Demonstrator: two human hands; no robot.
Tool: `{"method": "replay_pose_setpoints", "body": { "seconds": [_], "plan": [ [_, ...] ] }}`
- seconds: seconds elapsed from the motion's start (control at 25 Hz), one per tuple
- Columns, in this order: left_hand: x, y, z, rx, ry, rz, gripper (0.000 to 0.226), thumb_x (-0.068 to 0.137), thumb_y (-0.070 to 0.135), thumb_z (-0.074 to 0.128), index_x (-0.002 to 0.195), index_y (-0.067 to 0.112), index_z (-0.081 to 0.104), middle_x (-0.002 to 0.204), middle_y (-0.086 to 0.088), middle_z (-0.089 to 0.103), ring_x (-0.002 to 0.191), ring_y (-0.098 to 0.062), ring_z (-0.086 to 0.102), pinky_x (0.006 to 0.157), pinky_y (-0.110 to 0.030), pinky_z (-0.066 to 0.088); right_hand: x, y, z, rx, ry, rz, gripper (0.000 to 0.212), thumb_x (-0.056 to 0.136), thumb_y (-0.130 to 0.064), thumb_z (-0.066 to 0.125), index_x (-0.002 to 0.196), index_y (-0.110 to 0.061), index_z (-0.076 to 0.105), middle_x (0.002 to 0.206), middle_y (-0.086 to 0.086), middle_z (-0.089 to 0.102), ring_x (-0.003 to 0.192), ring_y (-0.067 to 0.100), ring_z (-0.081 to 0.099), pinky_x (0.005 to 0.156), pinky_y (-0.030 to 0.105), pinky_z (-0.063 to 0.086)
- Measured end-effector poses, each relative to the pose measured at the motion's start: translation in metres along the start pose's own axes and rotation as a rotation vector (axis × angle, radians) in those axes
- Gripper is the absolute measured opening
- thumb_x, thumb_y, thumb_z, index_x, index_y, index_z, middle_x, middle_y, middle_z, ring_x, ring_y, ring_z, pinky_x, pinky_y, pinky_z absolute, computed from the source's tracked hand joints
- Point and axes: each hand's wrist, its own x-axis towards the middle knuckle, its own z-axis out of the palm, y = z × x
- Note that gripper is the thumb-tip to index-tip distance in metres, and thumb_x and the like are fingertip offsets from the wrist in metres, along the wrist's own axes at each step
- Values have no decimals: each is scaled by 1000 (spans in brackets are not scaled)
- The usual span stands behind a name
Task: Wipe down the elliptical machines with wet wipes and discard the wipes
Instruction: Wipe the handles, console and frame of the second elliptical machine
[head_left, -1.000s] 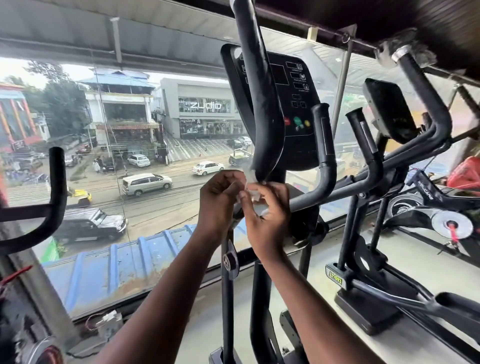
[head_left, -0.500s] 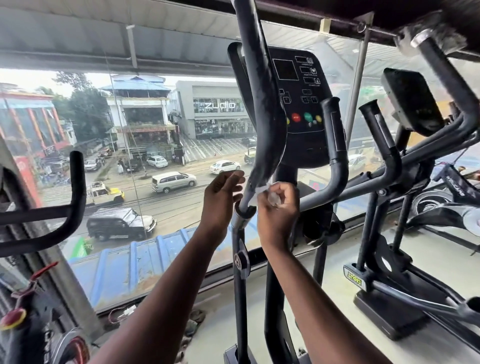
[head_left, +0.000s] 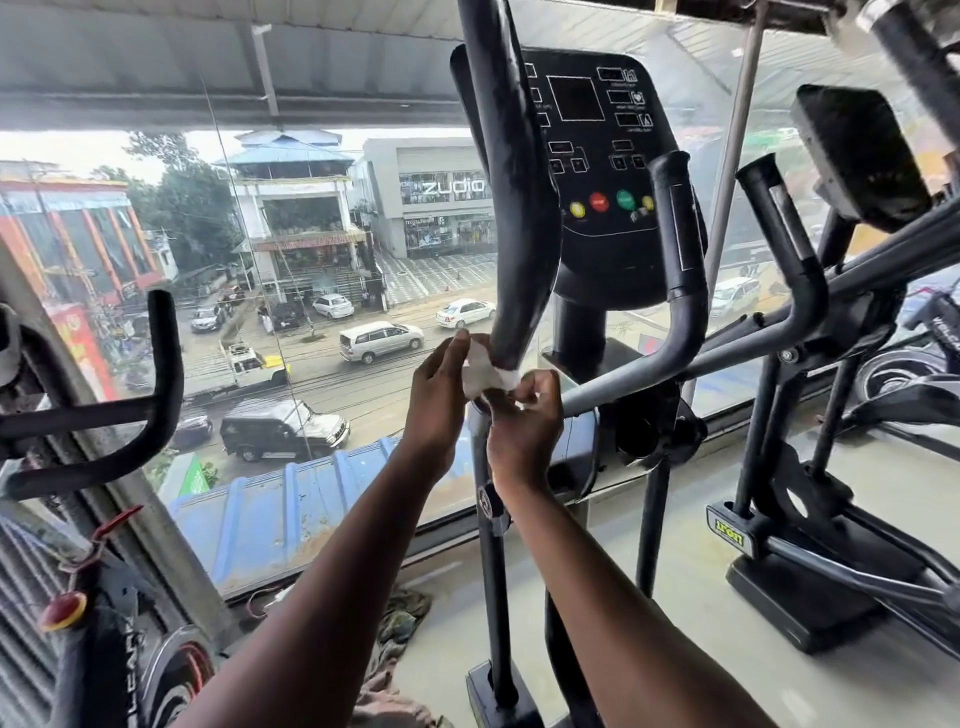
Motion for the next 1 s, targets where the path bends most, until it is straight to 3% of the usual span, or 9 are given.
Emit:
{"method": "replay_pose_setpoints", "body": {
  "seconds": [0.08, 0.2, 0.32, 0.48, 0.64, 0.72, 0.84, 0.92, 1.0],
  "plan": [
    [0, -2, -4, 81, -22, 13, 32, 102, 35, 44, 92, 20, 71, 85, 3, 74, 81, -14, 67, 83, -34, 51, 1, 12, 1, -42, -15, 230, 22, 75, -8, 77, 77, -10, 54, 68, 3, 64, 62, 17, 56, 59, 36, 47],
    [2, -4, -8, 95, -34, 20, 31, 101, 35, 46, 87, 27, 73, 93, 3, 74, 93, -17, 67, 95, -42, 48, 1, 7, 2, 102, -6, 168, 21, 76, -7, 76, 80, -20, 61, 78, 10, 68, 70, 21, 62, 64, 37, 52],
    [3, -5, -5, 108, -18, 35, 30, 101, 33, 46, 87, 26, 71, 92, 0, 72, 89, -17, 66, 88, -40, 48, 2, 10, 4, 100, -63, 175, 26, 79, -2, 69, 77, -26, 60, 80, 11, 67, 72, 23, 62, 60, 30, 52],
    [1, -10, -6, 121, -25, 11, 28, 103, 31, 43, 88, 25, 67, 87, 7, 70, 82, -11, 64, 80, -33, 44, 7, 12, 4, 270, 1, 573, 12, 77, -2, 67, 82, -13, 63, 73, 8, 67, 76, 26, 65, 65, 31, 52],
    [0, -20, -4, 95, 7, -19, 23, 101, 30, 47, 92, 24, 67, 88, 2, 69, 83, -15, 61, 82, -35, 45, -1, 5, 4, 195, -41, 263, 17, 74, -12, 74, 75, -19, 59, 92, 15, 66, 80, 24, 66, 72, 32, 56],
    [2, -23, -3, 102, 20, -12, 24, 101, 31, 47, 89, 22, 66, 86, 2, 68, 82, -15, 62, 81, -35, 46, 5, 16, 4, 111, -51, 353, 17, 75, -10, 76, 75, -17, 60, 86, 12, 68, 77, 25, 66, 65, 28, 52],
    [1, -23, -3, 121, 13, -4, 28, 102, 34, 44, 88, 24, 66, 85, 9, 68, 81, -16, 64, 79, -34, 46, 16, 22, 0, 190, -73, 603, 28, 56, -11, 79, 80, -8, 64, 78, 9, 71, 75, 24, 67, 65, 30, 52],
    [1, -23, -2, 126, 22, -13, 29, 103, 35, 42, 88, 25, 65, 82, 13, 68, 78, -12, 63, 77, -31, 45, 16, 23, -1, 63, -51, 422, 27, 61, -16, 80, 82, -12, 62, 83, 8, 71, 76, 21, 67, 67, 29, 54],
    [1, -22, 0, 121, 45, -20, 30, 103, 34, 41, 87, 24, 64, 77, 13, 68, 75, -7, 62, 76, -29, 46, 11, 20, -2, -52, -59, 196, 20, 75, -15, 77, 79, -16, 58, 84, 3, 66, 75, 14, 61, 65, 18, 48]
  ]
}}
